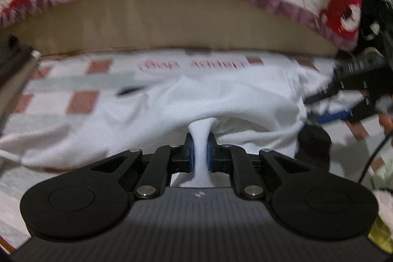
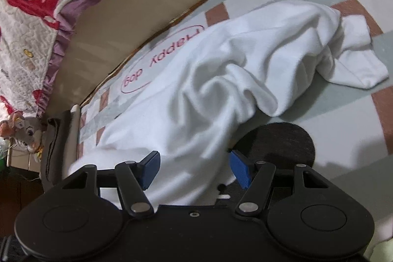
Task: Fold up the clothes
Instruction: 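Pinch the T-shirt edge with the left gripper and lift it up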
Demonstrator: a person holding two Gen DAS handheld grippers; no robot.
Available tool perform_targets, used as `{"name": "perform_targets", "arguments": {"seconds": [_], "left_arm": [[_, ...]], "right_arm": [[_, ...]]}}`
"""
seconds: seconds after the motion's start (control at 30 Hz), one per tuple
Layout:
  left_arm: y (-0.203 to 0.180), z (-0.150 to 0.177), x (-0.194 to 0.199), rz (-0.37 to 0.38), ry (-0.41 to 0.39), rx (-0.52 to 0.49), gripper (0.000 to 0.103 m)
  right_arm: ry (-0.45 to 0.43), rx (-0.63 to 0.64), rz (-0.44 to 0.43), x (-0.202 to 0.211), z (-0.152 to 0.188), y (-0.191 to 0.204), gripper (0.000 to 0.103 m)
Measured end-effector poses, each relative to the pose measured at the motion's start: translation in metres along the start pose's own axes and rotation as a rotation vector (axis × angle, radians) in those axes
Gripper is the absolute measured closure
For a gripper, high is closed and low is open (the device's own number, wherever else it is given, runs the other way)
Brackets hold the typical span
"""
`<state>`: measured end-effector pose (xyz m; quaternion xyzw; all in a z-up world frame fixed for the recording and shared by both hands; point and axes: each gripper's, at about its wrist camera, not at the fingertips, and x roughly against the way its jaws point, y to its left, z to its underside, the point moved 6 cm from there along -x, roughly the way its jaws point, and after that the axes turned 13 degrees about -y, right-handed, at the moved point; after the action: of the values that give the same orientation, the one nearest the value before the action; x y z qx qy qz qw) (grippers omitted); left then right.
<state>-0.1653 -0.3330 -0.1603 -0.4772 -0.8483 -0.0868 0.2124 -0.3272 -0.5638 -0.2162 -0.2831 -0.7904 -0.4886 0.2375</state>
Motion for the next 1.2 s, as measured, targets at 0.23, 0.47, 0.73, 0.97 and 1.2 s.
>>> {"name": "perform_targets", "arguments": {"seconds": [0.23, 0.47, 0.73, 0.97, 1.2], "left_arm": [[0.007, -0.001, 0.002, -0.031, -0.022, 0.016, 0.094], [0.018, -0.011, 0.011, -0.032, -0.056, 0.083, 0.095], [0.03, -0.046, 0.041, 0.002, -0.186, 0.174, 0.095], [0.031, -0.046, 0.044, 0.138, -0.156, 0.272, 0.049], [-0.034, -0.03, 0.038, 0.248, -0.085, 0.021, 0.023]], "right_arm": [[0.08, -0.181, -0.046, -0.027, 0.012, -0.012, 0.031], [0.174, -0.183, -0.074, -0.056, 0.037, 0.002, 0.051], [-0.089, -0.04, -0.473, 0.011, 0.005, 0.067, 0.095], [-0.25, 0.06, -0.558, 0.048, -0.009, 0.081, 0.095], [-0.242, 0.103, -0.542, 0.035, -0.007, 0.09, 0.095]]}}
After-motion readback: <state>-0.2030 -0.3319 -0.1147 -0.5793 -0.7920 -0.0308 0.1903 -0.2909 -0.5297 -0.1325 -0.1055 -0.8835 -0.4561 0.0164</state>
